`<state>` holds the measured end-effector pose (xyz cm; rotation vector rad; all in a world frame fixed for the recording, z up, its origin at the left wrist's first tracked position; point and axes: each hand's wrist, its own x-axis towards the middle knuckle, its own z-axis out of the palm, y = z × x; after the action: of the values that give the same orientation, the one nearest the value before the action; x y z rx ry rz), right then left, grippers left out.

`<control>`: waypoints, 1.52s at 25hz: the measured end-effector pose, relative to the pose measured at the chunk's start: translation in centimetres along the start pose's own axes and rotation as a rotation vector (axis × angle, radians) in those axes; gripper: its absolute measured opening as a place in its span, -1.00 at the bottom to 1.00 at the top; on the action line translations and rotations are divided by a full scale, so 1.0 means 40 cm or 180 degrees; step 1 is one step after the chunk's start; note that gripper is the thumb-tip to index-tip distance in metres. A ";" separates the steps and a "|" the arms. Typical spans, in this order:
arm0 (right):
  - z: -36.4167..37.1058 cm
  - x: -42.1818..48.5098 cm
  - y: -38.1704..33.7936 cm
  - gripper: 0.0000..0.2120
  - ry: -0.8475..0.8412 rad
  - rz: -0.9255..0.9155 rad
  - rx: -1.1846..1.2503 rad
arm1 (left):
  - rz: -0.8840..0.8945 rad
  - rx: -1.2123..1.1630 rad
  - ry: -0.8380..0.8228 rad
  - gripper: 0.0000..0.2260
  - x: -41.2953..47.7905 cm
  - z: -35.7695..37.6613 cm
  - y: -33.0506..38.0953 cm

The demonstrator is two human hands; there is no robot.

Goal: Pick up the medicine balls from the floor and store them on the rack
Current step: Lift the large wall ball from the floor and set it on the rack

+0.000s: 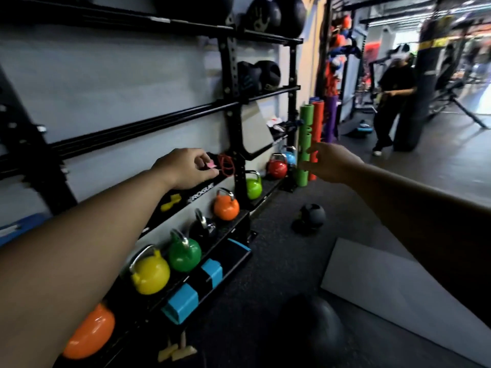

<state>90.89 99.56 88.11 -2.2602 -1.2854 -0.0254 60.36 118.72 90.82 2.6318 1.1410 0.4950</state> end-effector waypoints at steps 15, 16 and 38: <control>0.278 0.175 0.365 -0.43 -0.0497 0.0888 -0.0205 | 0.0445 -0.0229 -0.0933 -0.54 0.442 0.547 0.055; 0.303 0.195 0.386 -0.44 -0.0523 0.0927 -0.0183 | 0.0473 -0.0254 -0.1025 -0.54 0.471 0.582 0.053; 0.721 0.417 1.182 -0.40 -0.2118 0.1177 -0.0101 | -0.0661 -0.0225 -0.2334 -0.49 0.600 1.357 0.283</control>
<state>131.08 106.89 47.17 -2.6008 -1.1280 0.9082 104.54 124.76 50.02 2.2633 1.0789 -0.4334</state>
